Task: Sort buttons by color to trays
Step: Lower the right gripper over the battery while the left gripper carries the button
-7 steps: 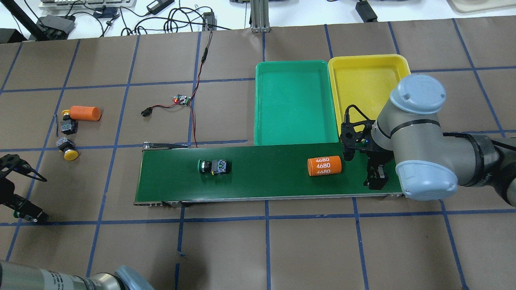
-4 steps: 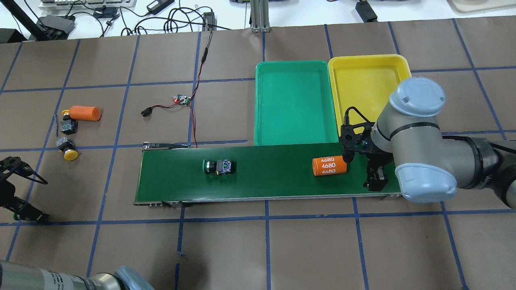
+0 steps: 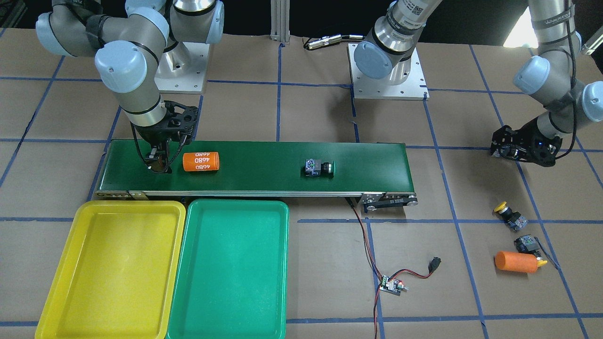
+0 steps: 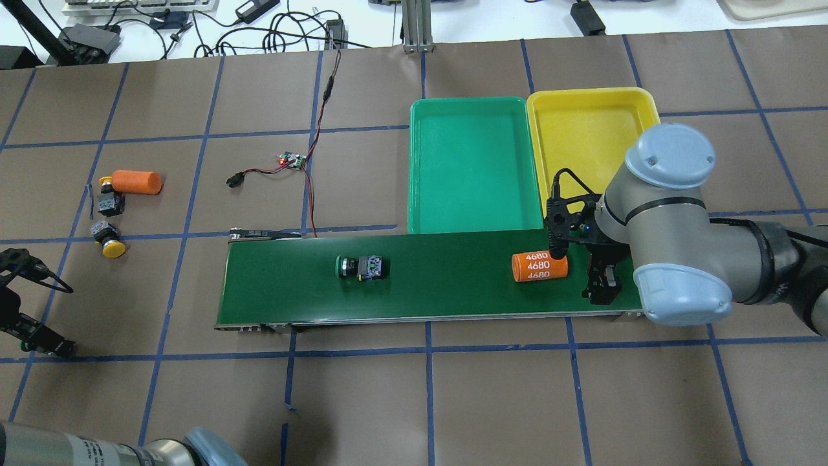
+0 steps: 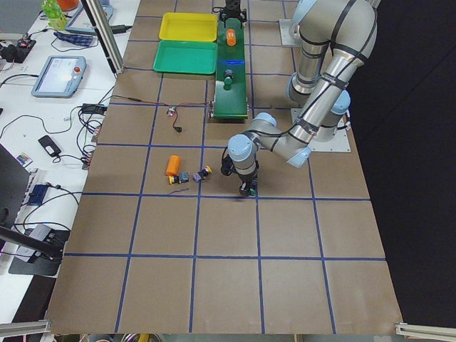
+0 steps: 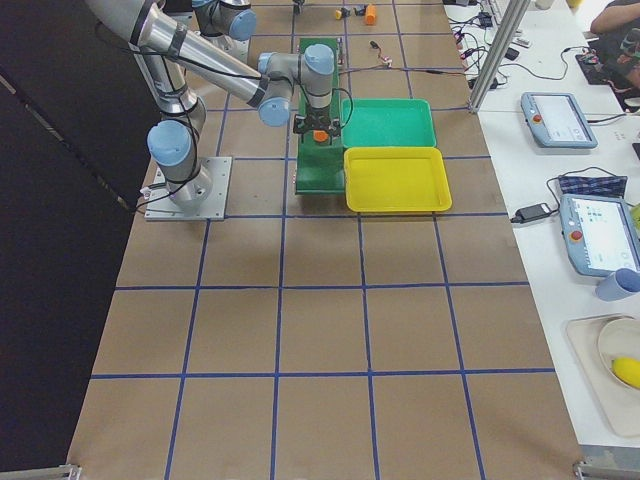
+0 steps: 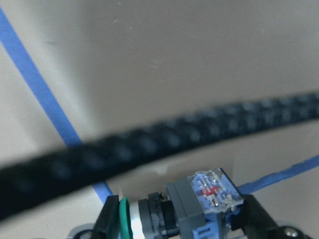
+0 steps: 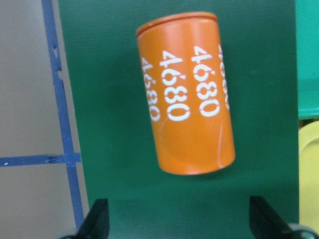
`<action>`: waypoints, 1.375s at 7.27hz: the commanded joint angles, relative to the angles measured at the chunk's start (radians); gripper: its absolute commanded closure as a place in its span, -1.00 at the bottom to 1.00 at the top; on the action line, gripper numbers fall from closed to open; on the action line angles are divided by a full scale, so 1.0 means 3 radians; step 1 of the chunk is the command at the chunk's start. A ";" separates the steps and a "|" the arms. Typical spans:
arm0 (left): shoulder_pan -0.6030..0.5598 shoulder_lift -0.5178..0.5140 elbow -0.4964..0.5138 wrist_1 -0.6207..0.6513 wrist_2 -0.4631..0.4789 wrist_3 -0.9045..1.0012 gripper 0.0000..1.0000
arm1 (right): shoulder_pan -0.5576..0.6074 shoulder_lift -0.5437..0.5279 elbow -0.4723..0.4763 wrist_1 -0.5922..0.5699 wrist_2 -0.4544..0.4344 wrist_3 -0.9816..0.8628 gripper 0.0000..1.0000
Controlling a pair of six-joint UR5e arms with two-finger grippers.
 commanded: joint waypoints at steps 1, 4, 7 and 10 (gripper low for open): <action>-0.0088 0.0141 0.0033 -0.0024 -0.0180 -0.0107 1.00 | 0.0000 0.0000 0.0000 -0.0002 0.0000 0.0002 -1.00; -0.0710 0.0412 0.0170 -0.0370 -0.0400 -0.0912 1.00 | 0.0000 0.0000 0.0000 -0.0002 0.0000 0.0002 -1.00; -0.1436 0.0565 0.0698 -0.1506 -0.0875 -0.2160 1.00 | 0.0031 0.0000 -0.0005 -0.0007 0.0000 0.0002 -1.00; -0.2214 0.0515 0.0576 -0.1446 -0.0892 -0.3087 1.00 | 0.0031 0.0000 0.0000 -0.0002 0.0000 0.0002 -1.00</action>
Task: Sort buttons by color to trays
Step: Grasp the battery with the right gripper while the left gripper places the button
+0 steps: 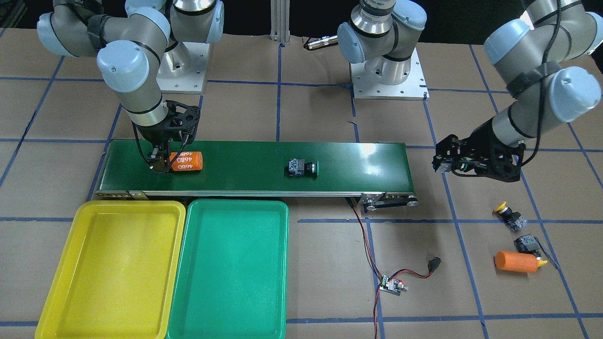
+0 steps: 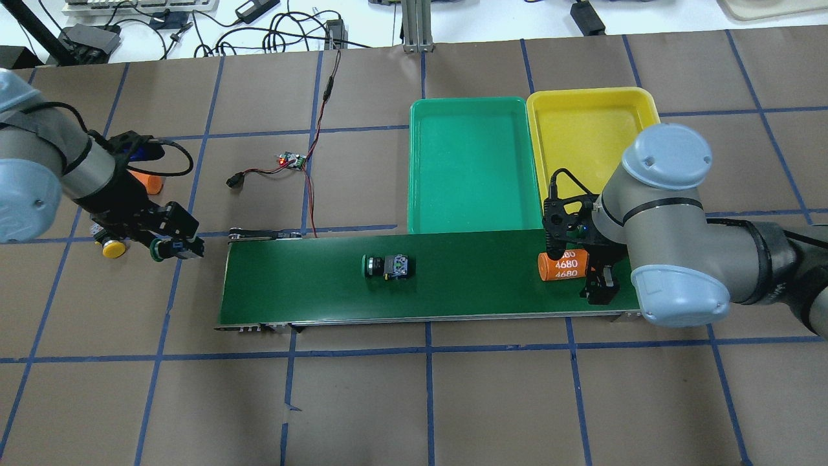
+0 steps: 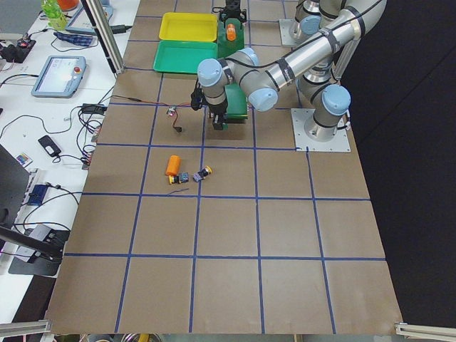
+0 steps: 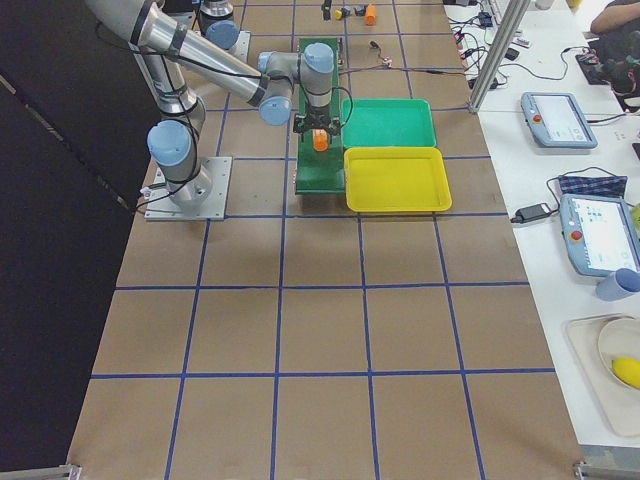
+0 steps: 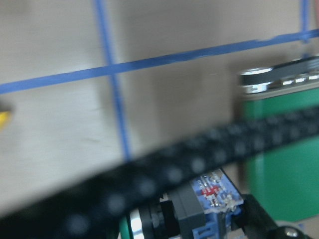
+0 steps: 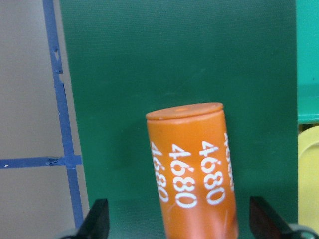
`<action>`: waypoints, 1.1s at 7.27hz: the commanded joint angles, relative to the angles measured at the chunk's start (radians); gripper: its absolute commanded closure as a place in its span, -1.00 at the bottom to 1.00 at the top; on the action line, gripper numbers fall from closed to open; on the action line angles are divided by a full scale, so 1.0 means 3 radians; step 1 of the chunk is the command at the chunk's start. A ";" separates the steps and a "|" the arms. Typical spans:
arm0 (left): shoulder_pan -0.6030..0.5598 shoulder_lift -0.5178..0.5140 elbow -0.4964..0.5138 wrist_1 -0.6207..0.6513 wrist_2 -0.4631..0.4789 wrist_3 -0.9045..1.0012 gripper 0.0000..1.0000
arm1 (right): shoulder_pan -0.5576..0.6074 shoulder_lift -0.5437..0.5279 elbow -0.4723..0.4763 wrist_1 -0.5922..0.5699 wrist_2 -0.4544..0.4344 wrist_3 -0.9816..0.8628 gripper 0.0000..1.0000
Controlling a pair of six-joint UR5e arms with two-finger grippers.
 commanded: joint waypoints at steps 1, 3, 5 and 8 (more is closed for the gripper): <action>-0.0473 -0.0074 -0.0040 0.0003 0.0030 -0.0393 1.00 | 0.0002 0.0000 -0.0001 0.0000 0.0000 0.0000 -1.00; -0.0618 -0.0111 -0.0055 0.0054 0.0005 -0.0663 1.00 | 0.0002 0.0000 -0.0001 0.0000 0.0000 0.0000 -1.00; -0.0669 -0.0116 -0.0223 0.0196 -0.0005 -0.0801 0.98 | 0.0002 0.0000 0.0004 0.0000 0.0000 0.0000 -1.00; -0.0715 -0.0116 -0.0306 0.0309 0.0026 -0.0817 -0.74 | 0.0002 0.0000 0.0004 0.0000 0.0000 0.0000 -1.00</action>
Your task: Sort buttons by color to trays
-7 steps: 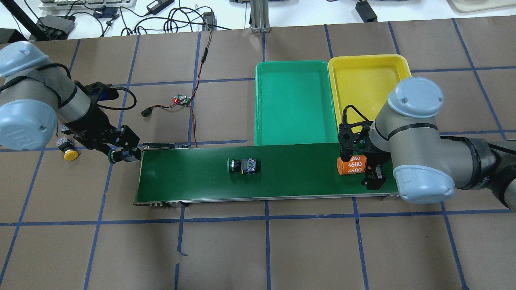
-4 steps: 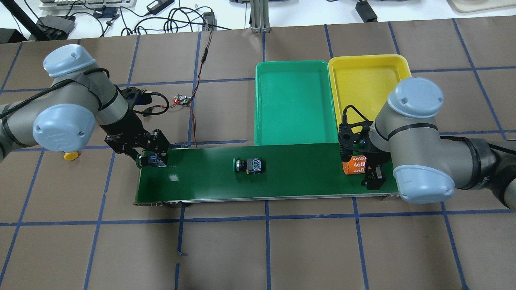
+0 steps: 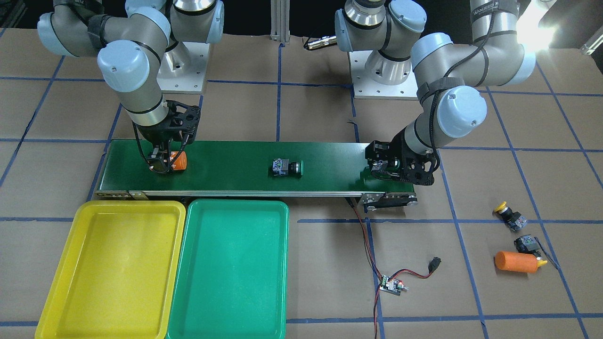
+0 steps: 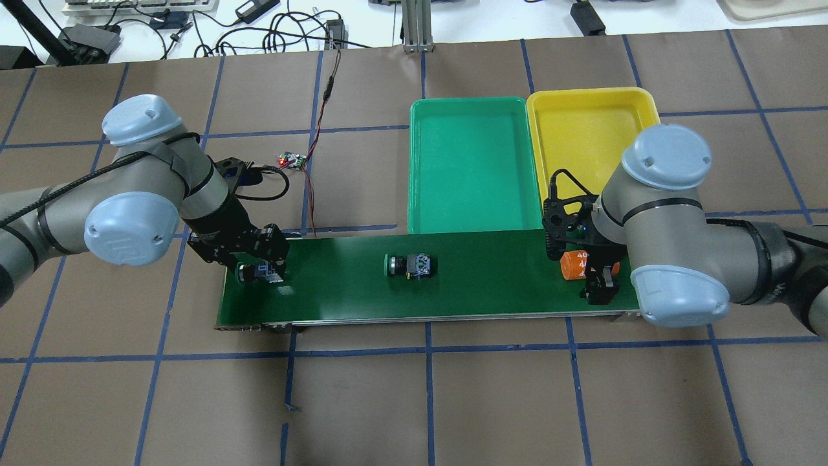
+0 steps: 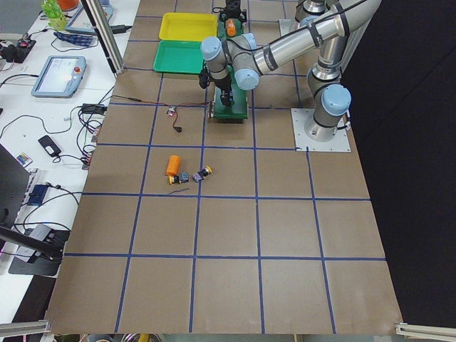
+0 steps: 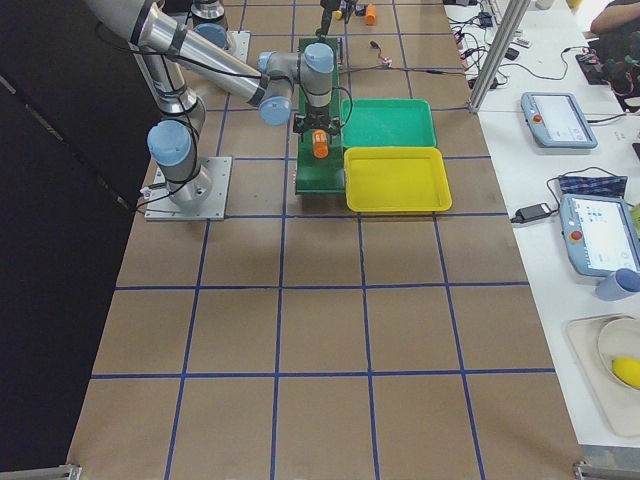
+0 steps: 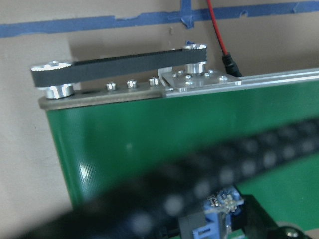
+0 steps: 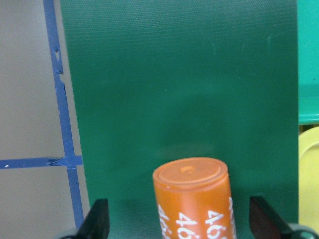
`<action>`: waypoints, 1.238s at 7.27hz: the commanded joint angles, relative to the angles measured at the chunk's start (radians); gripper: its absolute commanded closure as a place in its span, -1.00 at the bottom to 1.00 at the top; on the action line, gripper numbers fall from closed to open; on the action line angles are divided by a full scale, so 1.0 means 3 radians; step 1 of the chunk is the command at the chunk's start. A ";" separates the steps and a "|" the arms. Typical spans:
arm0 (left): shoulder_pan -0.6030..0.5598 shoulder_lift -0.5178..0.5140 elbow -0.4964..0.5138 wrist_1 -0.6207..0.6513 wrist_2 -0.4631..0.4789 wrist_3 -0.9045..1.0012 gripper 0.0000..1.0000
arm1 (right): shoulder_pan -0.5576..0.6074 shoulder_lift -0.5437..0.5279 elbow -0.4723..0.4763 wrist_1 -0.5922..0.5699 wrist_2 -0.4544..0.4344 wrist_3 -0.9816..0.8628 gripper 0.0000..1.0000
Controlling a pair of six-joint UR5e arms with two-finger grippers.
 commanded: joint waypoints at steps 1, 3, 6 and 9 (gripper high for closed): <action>-0.0022 -0.0001 -0.0026 0.0055 -0.0004 -0.0106 -1.00 | 0.0000 0.0000 -0.0004 0.0002 0.0000 0.0000 -1.00; -0.0012 0.0024 0.0141 0.0070 0.0082 -0.0082 -1.00 | 0.0000 0.0000 0.0002 0.0002 0.0000 0.0000 -1.00; 0.0252 -0.0011 0.0495 -0.0109 0.0174 0.0187 -1.00 | 0.0000 0.0000 0.0002 0.0002 0.0000 0.0000 -1.00; 0.1137 -0.0194 0.0592 -0.0053 0.0154 0.1236 -1.00 | 0.0000 0.0000 0.0002 -0.0003 -0.0005 -0.0005 -1.00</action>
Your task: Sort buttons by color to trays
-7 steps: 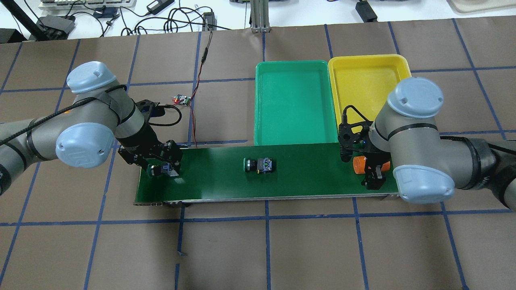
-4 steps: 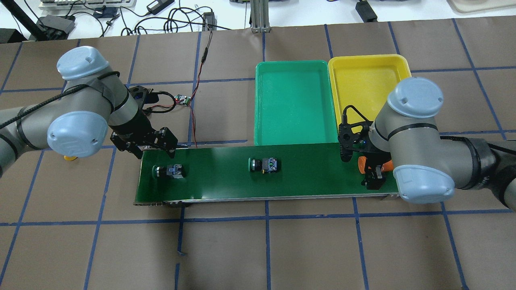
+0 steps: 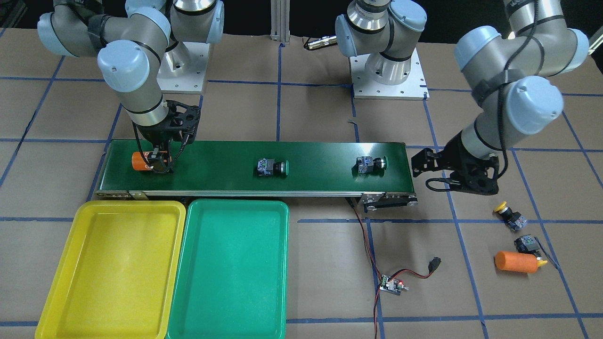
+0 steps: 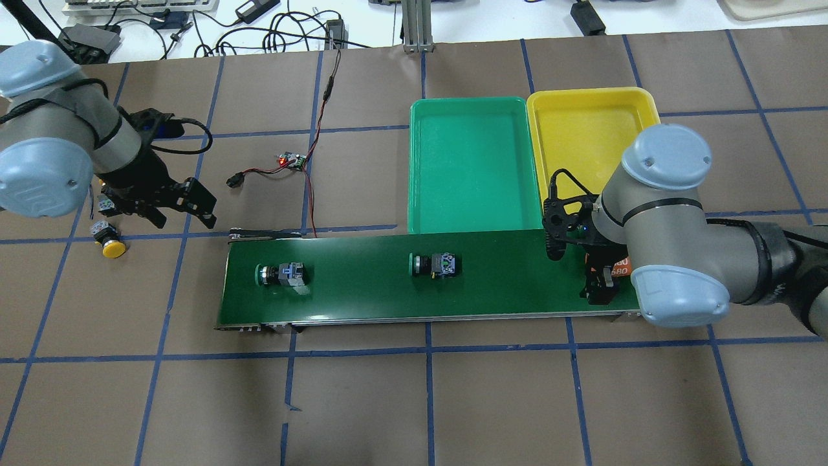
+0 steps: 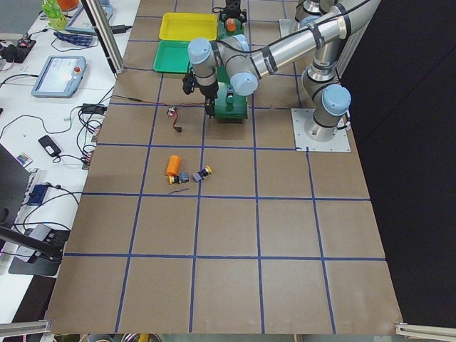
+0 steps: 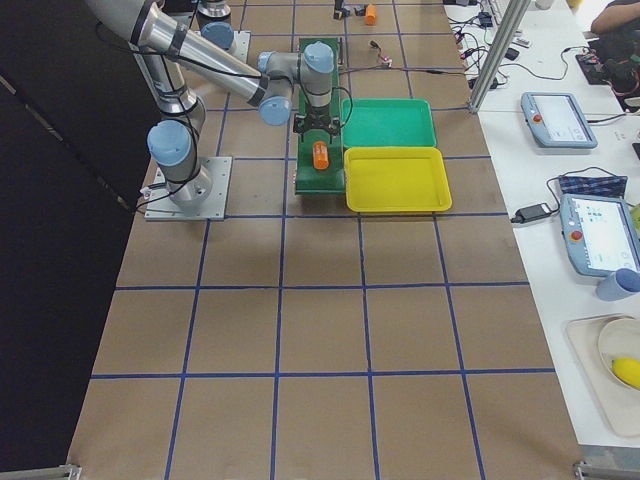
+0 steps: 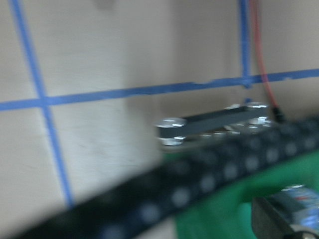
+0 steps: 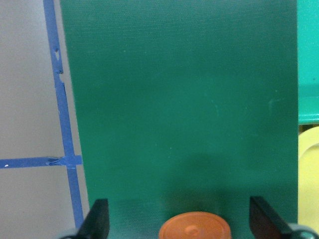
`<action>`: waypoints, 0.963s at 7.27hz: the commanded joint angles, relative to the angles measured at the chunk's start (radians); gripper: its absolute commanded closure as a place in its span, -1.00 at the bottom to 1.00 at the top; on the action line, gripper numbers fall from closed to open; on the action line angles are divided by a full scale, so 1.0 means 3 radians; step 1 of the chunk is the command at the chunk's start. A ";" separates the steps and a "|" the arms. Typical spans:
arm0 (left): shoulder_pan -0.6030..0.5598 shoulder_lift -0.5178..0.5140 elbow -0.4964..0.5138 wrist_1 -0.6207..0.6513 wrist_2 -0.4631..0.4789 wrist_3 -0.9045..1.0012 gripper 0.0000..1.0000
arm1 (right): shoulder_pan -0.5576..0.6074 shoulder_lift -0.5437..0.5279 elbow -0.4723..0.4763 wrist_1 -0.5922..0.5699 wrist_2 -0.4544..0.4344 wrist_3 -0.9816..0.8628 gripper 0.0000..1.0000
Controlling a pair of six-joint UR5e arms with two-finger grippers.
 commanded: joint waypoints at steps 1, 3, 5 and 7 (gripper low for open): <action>0.0409 -0.0210 0.0151 0.0094 0.0006 0.0663 -1.00 | 0.0000 0.0000 0.0001 0.0004 -0.0002 -0.0001 -1.00; 0.0817 -0.0516 0.0219 0.0505 0.0098 0.0930 -1.00 | 0.0000 0.0000 0.0001 0.0004 0.0003 -0.0001 -1.00; 0.0967 -0.0732 0.0189 0.0733 0.0073 0.1466 -1.00 | 0.0000 0.0000 0.0001 -0.0001 0.0003 -0.0001 -1.00; 0.0968 -0.0794 0.0147 0.0769 0.0082 0.2185 -1.00 | 0.0000 0.0000 0.0001 -0.0001 0.0003 -0.0001 -1.00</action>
